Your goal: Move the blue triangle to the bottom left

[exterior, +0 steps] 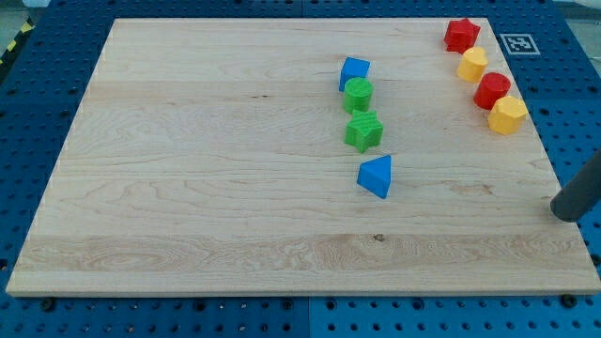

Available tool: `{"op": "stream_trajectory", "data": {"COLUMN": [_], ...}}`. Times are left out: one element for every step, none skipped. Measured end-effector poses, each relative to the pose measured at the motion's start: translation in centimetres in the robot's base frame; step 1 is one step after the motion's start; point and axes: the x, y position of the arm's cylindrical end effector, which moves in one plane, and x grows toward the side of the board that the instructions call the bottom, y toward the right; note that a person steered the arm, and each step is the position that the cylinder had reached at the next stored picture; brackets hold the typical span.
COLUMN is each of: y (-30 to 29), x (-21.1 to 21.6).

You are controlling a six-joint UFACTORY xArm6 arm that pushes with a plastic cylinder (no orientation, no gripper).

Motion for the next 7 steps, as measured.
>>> {"op": "stream_trajectory", "data": {"y": [0.0,-0.6,-5.3,-11.4,-11.8,-14.4,-18.7], "x": [0.0,-0.2,-0.9,-2.8,-3.8,-2.9,-3.2]}}
